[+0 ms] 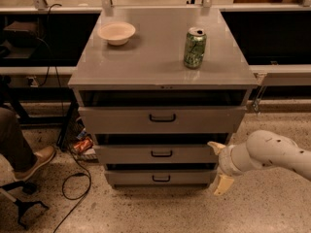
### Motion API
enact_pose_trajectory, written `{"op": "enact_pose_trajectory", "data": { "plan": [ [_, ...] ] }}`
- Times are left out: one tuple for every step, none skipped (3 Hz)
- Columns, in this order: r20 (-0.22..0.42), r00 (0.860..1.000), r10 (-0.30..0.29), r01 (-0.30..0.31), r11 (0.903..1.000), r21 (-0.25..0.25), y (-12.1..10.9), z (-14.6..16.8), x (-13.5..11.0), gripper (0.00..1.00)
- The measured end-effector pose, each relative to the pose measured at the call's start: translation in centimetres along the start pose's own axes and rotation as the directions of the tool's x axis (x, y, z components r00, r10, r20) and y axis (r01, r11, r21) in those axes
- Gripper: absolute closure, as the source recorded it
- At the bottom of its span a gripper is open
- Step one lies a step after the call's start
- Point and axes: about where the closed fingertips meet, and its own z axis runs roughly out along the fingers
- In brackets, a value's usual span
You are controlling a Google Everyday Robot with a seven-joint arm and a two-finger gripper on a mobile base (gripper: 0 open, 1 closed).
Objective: Open middle drawer
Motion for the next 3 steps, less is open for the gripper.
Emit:
{"op": "enact_pose_trajectory", "data": {
  "plan": [
    [0.038,0.999,0.015,-0.016,0.9996,0.023,-2.3,5.7,2.6,0.0],
    [0.038,0.999,0.015,-0.016,0.9996,0.023,-2.3,5.7,2.6,0.0],
    [0.045,0.999,-0.027,0.027,0.9996,0.013,-2.8,7.4,3.1,0.0]
  ]
}}
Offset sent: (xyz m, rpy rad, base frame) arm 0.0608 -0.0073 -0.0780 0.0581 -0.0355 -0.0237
